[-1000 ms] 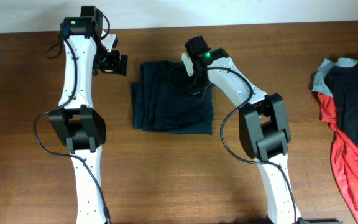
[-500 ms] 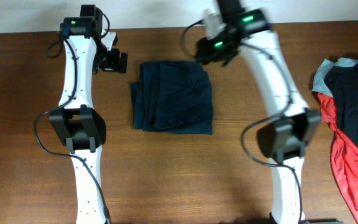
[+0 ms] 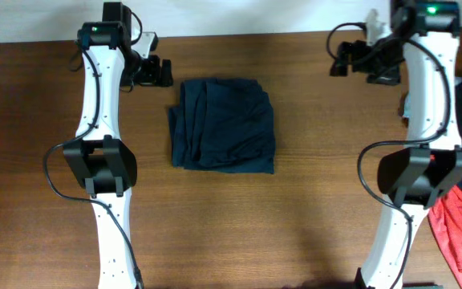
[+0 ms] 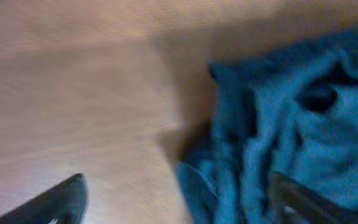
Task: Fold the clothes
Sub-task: 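Raise the right gripper and move it back to the right side, then grasp the folded navy shorts' left edge with the left gripper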
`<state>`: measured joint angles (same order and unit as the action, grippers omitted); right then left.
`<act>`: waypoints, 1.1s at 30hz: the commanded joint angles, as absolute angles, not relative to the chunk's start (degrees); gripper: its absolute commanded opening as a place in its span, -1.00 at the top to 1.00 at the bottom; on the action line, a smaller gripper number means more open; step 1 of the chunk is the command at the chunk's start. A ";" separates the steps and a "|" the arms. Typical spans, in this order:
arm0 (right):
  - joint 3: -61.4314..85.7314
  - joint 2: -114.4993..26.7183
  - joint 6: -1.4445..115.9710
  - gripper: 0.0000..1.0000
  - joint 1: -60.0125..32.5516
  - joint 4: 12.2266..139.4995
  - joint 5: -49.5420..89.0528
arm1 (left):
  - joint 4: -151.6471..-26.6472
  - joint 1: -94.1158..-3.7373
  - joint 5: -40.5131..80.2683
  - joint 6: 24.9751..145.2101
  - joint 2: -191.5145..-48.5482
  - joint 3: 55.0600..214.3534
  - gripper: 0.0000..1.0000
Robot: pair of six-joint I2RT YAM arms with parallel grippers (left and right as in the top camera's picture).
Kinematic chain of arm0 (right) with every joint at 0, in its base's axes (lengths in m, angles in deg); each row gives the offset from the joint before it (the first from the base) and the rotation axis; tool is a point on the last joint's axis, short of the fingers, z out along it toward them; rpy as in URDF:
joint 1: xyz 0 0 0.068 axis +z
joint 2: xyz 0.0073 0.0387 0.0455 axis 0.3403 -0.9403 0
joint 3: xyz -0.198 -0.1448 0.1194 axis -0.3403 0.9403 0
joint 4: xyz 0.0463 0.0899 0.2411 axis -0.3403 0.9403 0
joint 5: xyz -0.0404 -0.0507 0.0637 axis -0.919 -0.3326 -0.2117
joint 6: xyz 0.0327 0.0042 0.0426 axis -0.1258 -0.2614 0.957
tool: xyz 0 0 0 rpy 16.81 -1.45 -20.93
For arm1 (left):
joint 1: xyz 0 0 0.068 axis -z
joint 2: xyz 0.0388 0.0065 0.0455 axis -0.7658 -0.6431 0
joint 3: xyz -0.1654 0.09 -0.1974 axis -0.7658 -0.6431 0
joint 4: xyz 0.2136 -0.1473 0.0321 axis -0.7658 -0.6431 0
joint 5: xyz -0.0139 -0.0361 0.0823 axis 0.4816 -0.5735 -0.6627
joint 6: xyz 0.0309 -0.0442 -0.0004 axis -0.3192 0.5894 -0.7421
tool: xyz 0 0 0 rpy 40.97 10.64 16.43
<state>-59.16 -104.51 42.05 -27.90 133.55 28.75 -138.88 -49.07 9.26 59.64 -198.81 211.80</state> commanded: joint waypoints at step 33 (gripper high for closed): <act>-59.25 -104.58 42.16 -0.97 -31.55 133.73 28.86 | -141.94 -41.22 14.09 56.27 -198.81 186.86 -0.99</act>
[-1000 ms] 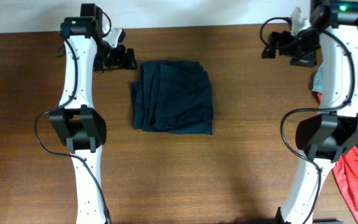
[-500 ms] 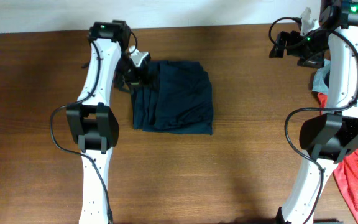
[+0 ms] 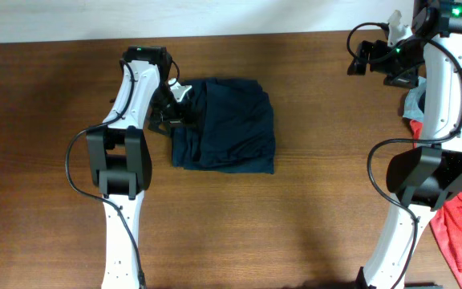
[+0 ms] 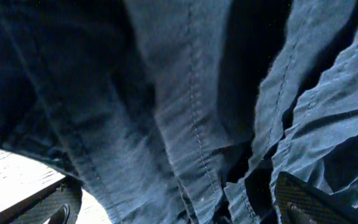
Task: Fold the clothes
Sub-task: 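Grasp the folded navy shorts' left edge with the left gripper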
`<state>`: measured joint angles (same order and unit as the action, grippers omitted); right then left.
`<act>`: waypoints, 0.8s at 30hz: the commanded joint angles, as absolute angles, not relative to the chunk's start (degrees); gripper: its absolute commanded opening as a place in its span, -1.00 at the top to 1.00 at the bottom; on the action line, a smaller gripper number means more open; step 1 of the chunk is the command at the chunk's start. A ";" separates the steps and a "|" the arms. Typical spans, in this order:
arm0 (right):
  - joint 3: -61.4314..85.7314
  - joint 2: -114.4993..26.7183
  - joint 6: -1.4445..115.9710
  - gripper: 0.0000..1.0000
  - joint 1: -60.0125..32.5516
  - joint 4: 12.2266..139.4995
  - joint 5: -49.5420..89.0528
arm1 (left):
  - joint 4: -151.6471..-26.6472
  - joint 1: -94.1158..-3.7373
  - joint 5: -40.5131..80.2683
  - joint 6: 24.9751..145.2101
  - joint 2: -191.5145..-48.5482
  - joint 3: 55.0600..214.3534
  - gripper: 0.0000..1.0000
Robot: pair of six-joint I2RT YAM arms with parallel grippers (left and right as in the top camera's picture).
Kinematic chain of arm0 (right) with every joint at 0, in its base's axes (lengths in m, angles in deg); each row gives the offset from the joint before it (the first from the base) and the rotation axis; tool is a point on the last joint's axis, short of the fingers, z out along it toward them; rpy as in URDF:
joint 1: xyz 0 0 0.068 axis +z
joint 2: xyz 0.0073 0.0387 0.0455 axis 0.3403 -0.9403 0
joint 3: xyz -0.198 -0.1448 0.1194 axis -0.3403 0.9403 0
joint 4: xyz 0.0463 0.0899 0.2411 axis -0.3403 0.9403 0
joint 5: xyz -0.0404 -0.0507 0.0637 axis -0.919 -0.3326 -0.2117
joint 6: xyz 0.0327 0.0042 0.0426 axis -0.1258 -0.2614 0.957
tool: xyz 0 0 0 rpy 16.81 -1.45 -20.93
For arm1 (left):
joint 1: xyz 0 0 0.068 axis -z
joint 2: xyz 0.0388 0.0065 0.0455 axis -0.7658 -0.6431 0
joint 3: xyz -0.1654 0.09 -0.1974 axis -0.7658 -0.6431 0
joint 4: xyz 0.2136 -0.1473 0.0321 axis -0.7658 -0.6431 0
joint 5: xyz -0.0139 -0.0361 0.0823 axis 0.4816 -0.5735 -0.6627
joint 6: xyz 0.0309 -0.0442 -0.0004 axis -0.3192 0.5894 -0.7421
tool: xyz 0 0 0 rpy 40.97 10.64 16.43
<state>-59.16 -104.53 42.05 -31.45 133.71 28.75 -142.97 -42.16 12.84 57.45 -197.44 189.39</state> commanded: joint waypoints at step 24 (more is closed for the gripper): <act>-59.25 -104.58 42.14 -0.97 -31.55 133.73 28.86 | -138.03 -37.88 11.29 59.75 -198.81 186.84 -0.97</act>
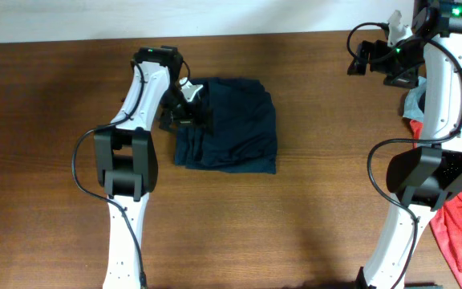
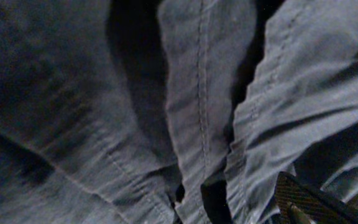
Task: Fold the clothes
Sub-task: 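Grasp the folded navy shorts' left edge with the left gripper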
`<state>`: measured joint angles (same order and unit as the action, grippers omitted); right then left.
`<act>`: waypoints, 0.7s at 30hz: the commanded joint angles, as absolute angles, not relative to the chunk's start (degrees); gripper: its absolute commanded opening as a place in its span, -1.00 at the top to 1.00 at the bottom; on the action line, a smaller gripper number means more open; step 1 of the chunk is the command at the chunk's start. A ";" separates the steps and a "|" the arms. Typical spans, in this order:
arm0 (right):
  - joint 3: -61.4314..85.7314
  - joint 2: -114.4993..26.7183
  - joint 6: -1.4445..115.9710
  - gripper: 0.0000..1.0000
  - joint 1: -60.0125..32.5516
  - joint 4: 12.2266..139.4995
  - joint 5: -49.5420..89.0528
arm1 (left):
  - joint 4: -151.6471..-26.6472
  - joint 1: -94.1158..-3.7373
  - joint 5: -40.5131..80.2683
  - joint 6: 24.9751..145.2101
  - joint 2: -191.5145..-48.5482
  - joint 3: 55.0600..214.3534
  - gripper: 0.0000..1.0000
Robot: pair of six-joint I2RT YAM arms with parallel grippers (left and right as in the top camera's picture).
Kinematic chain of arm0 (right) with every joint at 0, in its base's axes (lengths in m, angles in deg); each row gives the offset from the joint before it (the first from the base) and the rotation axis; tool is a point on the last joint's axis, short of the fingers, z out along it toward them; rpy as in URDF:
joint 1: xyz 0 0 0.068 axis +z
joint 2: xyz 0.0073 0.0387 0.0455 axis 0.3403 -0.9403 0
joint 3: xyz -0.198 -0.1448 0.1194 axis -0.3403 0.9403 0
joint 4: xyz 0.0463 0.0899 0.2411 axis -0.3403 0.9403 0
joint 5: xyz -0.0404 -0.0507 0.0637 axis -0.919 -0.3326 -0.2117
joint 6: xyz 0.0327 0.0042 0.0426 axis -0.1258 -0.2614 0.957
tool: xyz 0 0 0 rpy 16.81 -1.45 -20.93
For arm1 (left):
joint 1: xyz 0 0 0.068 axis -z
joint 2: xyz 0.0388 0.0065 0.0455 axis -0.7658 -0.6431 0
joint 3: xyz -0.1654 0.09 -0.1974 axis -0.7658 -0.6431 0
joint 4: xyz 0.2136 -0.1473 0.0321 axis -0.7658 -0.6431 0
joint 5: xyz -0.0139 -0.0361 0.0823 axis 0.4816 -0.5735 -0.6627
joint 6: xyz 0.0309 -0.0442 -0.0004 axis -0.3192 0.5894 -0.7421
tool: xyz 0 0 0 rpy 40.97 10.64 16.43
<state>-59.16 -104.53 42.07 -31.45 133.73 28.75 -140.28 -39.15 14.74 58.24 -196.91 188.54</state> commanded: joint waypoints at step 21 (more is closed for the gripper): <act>-59.25 -104.58 42.14 -0.97 -31.55 133.73 28.86 | -132.89 -34.60 4.38 63.95 -199.40 185.24 0.52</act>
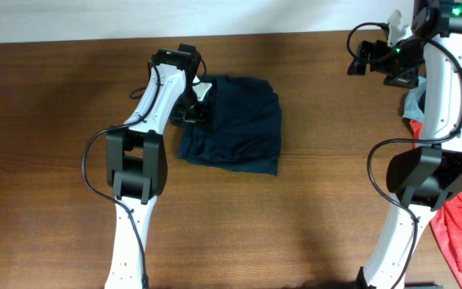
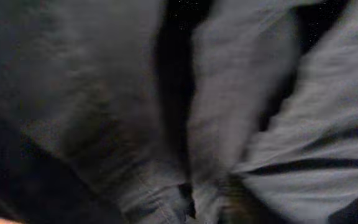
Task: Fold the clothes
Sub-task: 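Grasp the folded navy shorts' left edge with the left gripper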
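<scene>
A dark blue garment [image 1: 239, 120] lies folded into a rough square on the wooden table, right of my left arm. My left gripper [image 1: 196, 108] is pressed into the garment's left edge, shut on its folds. In the left wrist view, blurred dark blue cloth [image 2: 260, 93] fills the whole picture and hides the fingers. My right gripper [image 1: 373, 66] hangs above the table's far right, well away from the garment, open and empty.
A pile of other clothes lies at the right edge: a red piece [image 1: 459, 229], a dark piece and a pale blue piece [image 1: 414, 100] behind the right arm. The brown table [image 1: 38, 160] ends at a white wall at the back.
My left gripper has moved a little to the right at the garment's left edge. The garment has shifted right with it. The right arm has not moved.
My left gripper was open beside the garment's upper left corner, clear of it. Then it was open over the left edge, then deeper in with its fingers closer together. Now the garment lies slightly further right. The right arm moved right early on, then stayed still.
</scene>
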`<state>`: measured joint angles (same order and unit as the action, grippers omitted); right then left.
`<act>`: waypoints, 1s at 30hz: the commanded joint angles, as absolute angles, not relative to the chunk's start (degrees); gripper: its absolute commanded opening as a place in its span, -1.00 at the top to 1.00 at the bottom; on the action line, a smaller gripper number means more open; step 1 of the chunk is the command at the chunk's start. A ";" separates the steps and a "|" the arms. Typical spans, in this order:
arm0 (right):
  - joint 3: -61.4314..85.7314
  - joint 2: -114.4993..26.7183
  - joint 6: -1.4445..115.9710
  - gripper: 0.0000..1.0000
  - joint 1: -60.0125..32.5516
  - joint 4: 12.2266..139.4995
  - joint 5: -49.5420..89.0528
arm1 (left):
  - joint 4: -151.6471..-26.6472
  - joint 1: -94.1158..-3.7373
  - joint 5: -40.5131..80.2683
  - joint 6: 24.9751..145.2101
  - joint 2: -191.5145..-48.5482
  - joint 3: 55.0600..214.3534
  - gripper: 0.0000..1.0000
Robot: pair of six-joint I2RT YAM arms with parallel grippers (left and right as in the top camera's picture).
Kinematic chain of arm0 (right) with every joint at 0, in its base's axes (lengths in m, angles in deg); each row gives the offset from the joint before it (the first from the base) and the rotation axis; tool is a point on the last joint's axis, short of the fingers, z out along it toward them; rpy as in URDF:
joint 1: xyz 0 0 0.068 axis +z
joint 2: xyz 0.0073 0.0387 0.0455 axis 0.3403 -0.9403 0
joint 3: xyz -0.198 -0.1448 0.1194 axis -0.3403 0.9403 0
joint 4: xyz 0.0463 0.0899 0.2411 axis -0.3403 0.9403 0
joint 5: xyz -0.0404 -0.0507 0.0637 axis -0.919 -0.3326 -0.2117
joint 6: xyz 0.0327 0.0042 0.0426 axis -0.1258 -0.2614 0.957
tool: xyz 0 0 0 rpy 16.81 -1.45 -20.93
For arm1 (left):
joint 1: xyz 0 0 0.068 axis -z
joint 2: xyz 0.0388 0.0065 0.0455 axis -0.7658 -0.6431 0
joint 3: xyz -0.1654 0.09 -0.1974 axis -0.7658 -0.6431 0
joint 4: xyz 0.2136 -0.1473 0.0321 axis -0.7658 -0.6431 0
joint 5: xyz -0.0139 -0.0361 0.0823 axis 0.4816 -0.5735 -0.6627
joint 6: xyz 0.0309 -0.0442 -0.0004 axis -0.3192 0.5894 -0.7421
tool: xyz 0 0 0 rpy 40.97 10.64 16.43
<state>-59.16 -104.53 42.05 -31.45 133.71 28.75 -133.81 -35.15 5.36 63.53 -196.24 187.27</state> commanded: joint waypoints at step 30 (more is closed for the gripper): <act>-59.25 -104.58 42.16 -0.97 -31.55 133.73 28.86 | -132.09 -34.84 3.33 64.51 -199.38 185.26 0.99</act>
<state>-59.16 -104.53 42.05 -31.45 133.73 28.75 -133.20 -35.10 5.50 63.95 -196.24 187.12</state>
